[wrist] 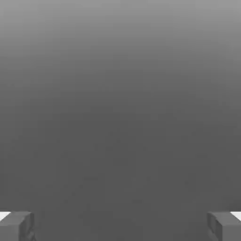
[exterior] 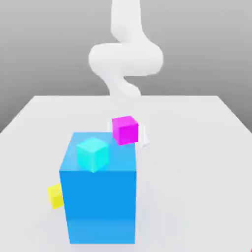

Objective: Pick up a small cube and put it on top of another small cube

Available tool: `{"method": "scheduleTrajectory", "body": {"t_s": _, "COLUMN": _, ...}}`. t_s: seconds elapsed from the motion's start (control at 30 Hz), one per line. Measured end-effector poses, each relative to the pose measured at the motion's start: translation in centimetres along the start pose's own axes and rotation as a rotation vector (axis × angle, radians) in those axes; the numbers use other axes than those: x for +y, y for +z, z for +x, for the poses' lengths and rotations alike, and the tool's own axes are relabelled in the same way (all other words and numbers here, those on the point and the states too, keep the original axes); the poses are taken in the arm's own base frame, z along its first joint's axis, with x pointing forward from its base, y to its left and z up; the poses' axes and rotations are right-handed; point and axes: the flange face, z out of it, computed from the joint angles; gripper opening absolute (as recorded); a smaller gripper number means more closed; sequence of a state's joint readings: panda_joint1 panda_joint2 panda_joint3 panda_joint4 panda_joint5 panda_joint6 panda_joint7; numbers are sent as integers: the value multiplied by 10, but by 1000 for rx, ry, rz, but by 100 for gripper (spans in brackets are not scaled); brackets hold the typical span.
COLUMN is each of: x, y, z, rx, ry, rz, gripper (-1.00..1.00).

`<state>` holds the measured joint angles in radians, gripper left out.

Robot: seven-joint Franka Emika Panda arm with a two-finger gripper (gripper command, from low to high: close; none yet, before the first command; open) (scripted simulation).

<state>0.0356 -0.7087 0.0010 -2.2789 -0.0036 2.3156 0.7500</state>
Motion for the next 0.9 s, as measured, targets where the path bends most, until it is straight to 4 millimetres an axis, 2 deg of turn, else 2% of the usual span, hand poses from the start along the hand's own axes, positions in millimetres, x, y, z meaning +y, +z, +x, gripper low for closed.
{"method": "scheduleTrajectory", "body": {"t_s": 0.2, "x": -38, "y": 93, "z": -19, "rx": -137, "ry": -200, "rz": -45, "gripper": 0}}
{"method": "scheduleTrajectory", "body": {"t_s": 0.43, "x": -71, "y": 200, "z": -68, "rx": -294, "ry": -433, "rz": -82, "gripper": 0}}
{"method": "scheduleTrajectory", "body": {"t_s": 0.53, "x": -82, "y": 245, "z": -98, "rx": -362, "ry": -535, "rz": -93, "gripper": 0}}
{"method": "scheduleTrajectory", "body": {"t_s": 0.67, "x": -95, "y": 301, "z": -150, "rx": -457, "ry": -682, "rz": -98, "gripper": 0}}
{"method": "scheduleTrajectory", "body": {"t_s": 0.9, "x": -89, "y": 395, "z": -243, "rx": -617, "ry": -910, "rz": -114, "gripper": 0}}
